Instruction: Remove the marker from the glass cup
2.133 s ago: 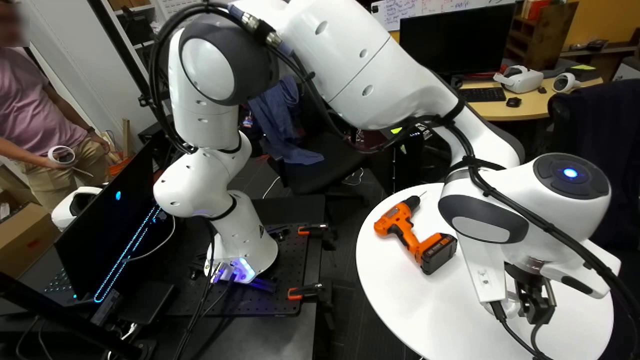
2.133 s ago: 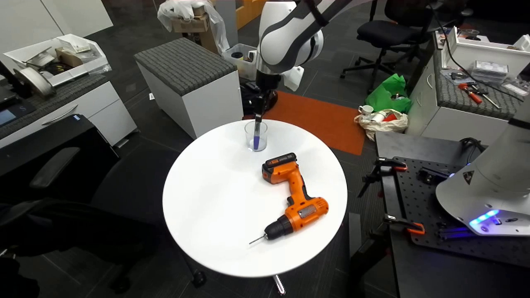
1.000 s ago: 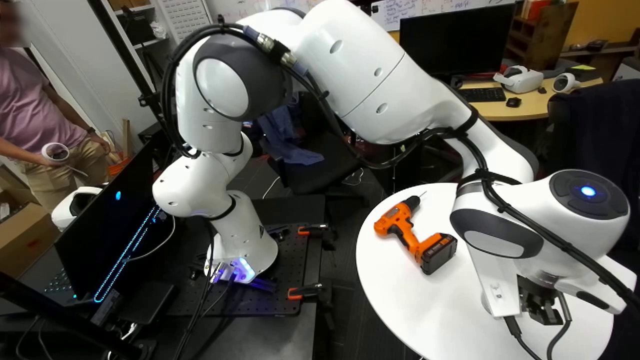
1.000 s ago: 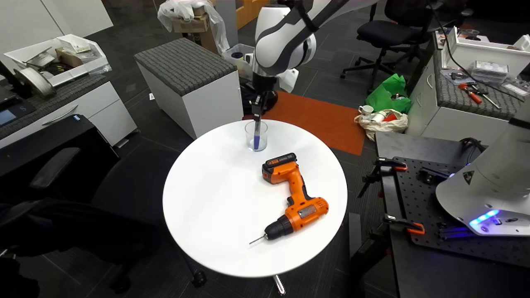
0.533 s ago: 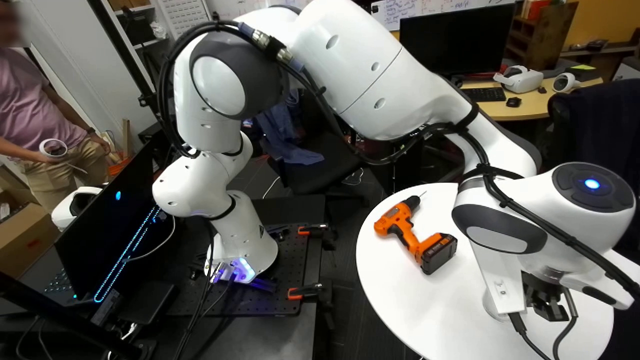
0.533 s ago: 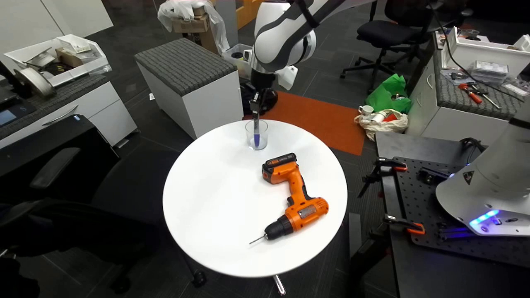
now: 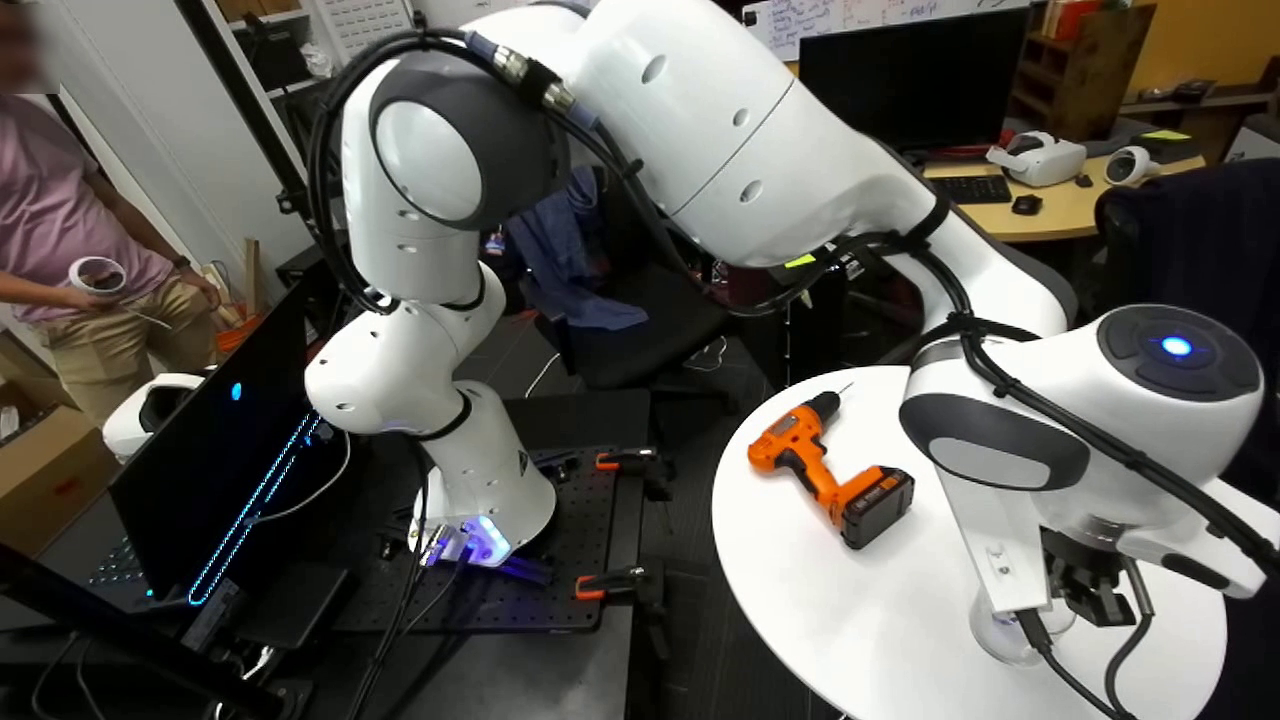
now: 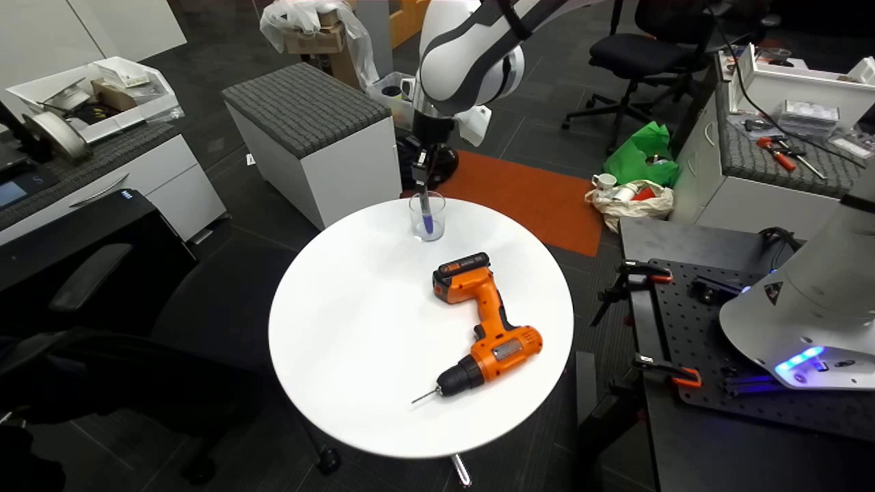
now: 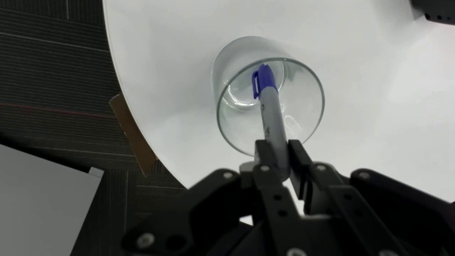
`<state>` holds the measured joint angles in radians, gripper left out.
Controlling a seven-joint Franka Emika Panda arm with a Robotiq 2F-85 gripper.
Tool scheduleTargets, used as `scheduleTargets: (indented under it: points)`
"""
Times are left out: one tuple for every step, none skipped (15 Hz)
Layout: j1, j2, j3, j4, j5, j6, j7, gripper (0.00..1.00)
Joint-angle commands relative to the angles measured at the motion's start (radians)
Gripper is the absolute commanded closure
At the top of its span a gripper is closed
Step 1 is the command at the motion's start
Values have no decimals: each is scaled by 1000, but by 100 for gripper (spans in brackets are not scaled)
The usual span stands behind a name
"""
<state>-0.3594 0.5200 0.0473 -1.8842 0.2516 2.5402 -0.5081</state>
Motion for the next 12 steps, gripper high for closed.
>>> scheduleTargets:
  points:
    - [-6,-61,12,-72,6,22,-32,96]
    - [-7,-67,13,-80,9,24,-34,96]
    - [-7,-77,14,-94,10,28,-36,96]
    - [-6,-88,14,-107,12,34,-38,96]
    - [-6,-105,16,-127,15,46,-41,96]
    - [-5,-121,15,-147,18,60,-39,96]
    - [-4,-137,13,-164,18,70,-35,96]
    - [-2,-157,10,-186,19,86,-27,96]
    - [-3,-181,10,-211,23,102,-29,96]
    - [-3,-206,10,-238,27,120,-30,96]
    - [0,-230,6,-264,28,142,-24,96]
    - [-2,-261,10,-296,38,168,-34,96]
